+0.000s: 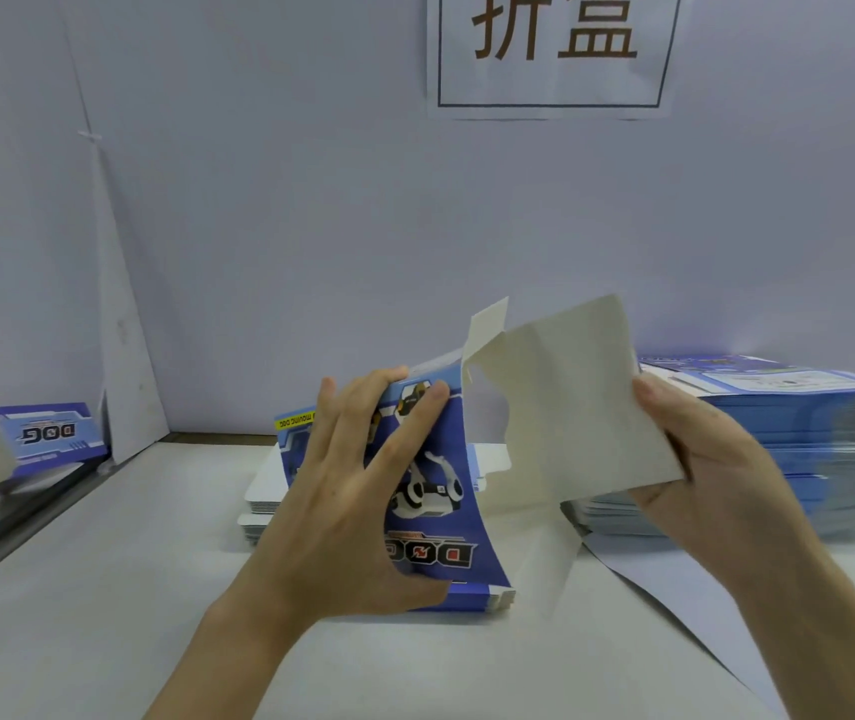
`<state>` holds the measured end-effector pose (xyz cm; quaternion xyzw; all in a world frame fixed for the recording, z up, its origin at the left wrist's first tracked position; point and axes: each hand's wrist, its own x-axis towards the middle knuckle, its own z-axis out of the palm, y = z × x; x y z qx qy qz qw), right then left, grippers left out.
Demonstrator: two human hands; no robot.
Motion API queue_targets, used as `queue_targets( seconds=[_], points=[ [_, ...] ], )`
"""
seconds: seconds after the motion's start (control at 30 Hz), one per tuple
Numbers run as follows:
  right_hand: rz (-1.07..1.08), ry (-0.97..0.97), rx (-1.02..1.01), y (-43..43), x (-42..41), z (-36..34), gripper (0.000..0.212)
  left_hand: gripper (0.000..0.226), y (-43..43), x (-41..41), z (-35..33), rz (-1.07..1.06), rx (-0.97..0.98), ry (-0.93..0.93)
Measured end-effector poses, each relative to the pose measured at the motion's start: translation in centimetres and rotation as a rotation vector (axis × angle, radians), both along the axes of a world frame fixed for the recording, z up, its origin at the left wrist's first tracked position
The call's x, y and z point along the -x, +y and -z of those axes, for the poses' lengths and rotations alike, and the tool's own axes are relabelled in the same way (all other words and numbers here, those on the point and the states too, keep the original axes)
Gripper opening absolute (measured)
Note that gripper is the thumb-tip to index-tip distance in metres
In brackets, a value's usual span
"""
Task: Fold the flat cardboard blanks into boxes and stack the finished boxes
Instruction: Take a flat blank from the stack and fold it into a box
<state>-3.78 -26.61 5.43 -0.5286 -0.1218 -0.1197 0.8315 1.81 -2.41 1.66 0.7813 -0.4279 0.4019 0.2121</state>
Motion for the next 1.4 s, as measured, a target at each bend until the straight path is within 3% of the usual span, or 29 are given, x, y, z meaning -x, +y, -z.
queue_targets(
  seconds=[0.1,0.3,0.43,0.53,0.6,0.67,0.73,0.8,0.9,0.97,1.07,1.17,1.23,1.3,1.4],
  points=[
    [0.187,0.033,0.055,0.4,0.0,0.1,0.025,0.105,-0.2,0.3,-0.1,0.018,0.006,-0.013],
    [0.327,-0.034,0.115,1.1,0.9,-0.3,0.027,0.104,-0.5,0.6,-0.3,0.000,0.016,-0.046],
    [0.316,-0.018,0.112,1.2,0.4,-0.1,0.035,0.109,-0.1,0.1,-0.3,-0.047,0.064,-0.058],
    [0.239,-0.011,0.070,1.6,-0.8,0.5,0.020,0.120,0.3,-0.2,-0.2,-0.104,0.255,0.070],
    [0.193,0.029,0.291,2.0,-1.2,1.4,0.036,0.125,0.1,-0.2,-0.4,-0.068,0.502,0.252],
    [0.044,0.037,0.646,2.6,-1.2,2.8,0.073,0.125,-0.3,0.1,-0.8,0.031,0.745,0.453],
    [-0.079,-0.013,0.842,4.6,-0.9,3.7,0.097,0.125,-1.0,0.5,-1.0,0.114,0.882,0.606],
    [-0.085,-0.154,0.746,6.6,-1.0,4.7,0.095,0.124,-1.8,0.9,-1.1,0.185,0.912,0.711],
    [0.162,-0.222,0.650,7.8,-1.3,5.1,0.082,0.115,-2.5,1.4,-0.9,0.233,0.885,0.768],
    [0.186,-0.159,0.524,7.0,-1.5,4.7,0.076,0.091,-2.1,1.2,-0.9,0.269,0.882,0.793],
    [0.008,-0.061,0.327,5.1,-1.6,3.7,0.063,0.055,-1.4,0.4,-0.8,0.341,0.734,0.979],
    [-0.027,-0.017,0.339,4.5,-1.8,3.7,0.055,0.049,-1.3,-0.1,-0.4,0.383,0.666,1.054],
    [-0.038,-0.012,0.355,4.5,-1.8,3.8,0.061,0.045,-1.6,0.0,-0.3,0.405,0.676,1.024],
    [-0.047,-0.003,0.374,4.4,-1.8,3.8,0.065,0.037,-1.7,0.0,0.0,0.414,0.761,1.004],
    [-0.050,0.030,0.360,3.9,-1.9,3.7,0.052,0.030,-1.2,-0.5,0.0,0.410,0.920,1.017]
  ],
)
